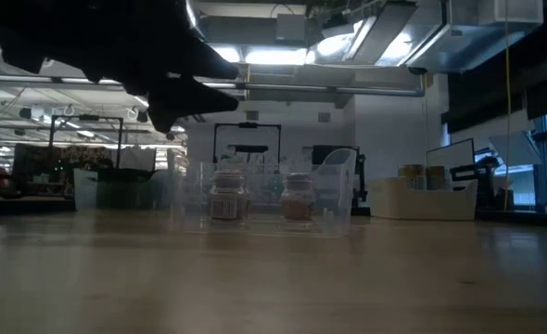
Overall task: Sort spices by type
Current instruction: Put the gold seasoning bottle into the white bin
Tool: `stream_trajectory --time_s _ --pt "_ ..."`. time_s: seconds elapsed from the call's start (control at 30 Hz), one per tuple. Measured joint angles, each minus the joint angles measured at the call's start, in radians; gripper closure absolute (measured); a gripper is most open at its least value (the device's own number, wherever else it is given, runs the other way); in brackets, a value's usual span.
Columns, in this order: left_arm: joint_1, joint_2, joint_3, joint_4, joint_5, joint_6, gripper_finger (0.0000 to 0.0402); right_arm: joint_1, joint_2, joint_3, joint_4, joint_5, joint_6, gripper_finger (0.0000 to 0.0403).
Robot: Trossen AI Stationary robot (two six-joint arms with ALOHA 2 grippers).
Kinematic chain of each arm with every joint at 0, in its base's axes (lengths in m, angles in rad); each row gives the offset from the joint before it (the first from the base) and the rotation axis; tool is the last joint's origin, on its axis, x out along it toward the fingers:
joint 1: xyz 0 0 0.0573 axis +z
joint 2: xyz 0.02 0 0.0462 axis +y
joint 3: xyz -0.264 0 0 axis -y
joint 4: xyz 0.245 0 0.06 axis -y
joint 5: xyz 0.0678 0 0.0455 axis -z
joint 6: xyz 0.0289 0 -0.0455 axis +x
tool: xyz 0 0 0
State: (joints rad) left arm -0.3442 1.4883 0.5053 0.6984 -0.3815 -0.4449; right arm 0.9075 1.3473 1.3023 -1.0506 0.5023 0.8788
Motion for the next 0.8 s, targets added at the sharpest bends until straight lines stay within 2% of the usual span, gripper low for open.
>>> stream_trajectory --time_s 0.13,0.37,0.57,0.8 --pt "-0.024 0.0 0.0 0.003 -0.039 -0.017 0.0196 0.045 0.055 0.048 -0.136 -0.138 0.201 0.0063" --pt "-0.031 0.0 0.0 0.006 -0.068 -0.031 0.0196 0.129 0.11 0.048 -0.247 -0.354 0.484 0.0063" --pt "-0.031 0.0 0.001 0.047 -0.076 0.005 0.0196 0.202 0.142 0.048 -0.269 -0.464 0.647 0.0063" --pt "-0.028 0.0 0.002 0.072 -0.077 0.027 0.0196 0.287 0.19 0.048 -0.257 -0.522 0.771 0.0063"
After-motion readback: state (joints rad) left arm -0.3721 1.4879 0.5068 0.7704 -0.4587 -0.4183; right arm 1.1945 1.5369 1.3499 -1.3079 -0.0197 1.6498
